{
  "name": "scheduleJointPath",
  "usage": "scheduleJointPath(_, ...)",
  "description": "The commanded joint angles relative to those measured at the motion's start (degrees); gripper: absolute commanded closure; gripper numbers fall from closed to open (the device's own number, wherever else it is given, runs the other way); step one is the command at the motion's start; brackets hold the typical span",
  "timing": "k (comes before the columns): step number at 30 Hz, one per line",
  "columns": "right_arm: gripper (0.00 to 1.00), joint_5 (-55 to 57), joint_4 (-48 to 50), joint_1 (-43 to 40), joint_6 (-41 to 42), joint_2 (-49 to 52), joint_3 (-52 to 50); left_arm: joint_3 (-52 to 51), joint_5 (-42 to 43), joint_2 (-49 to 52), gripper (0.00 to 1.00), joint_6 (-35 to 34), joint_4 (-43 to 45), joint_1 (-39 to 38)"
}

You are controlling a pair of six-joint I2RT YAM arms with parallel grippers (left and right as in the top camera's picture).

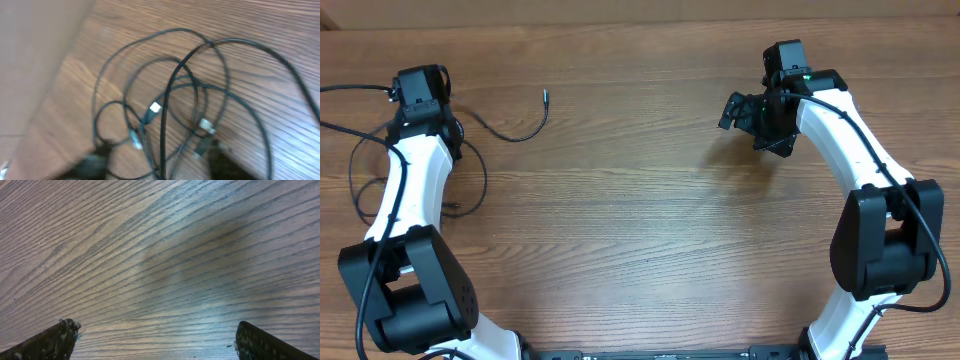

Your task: Untangle cables

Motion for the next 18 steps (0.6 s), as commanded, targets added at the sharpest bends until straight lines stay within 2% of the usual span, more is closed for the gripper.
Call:
scheduleJointPath(1,0.00,0.13,0.17,0.11,-0.02,-0.20,-0.11,0.07,8.98,0.24,0.03,0.04,0.37,0.11)
scheduleJointPath(4,0.00,0.13,0.17,0.11,-0.02,-0.20,-0.11,0.07,15.04,0.24,0.00,0.04,0.55,0.11)
scheduleJointPath(14,0.00,0.13,0.17,0.11,-0.04,-0.20,-0.11,-0.55,46.84,0.35,0.00,0.04,-0.70,0.09)
scheduleJointPath(18,0.00,0.13,0.17,0.11,-0.02,-0.20,-0.11,-1.81,52.63,0.35,0.00,0.04,-2.32,0.04)
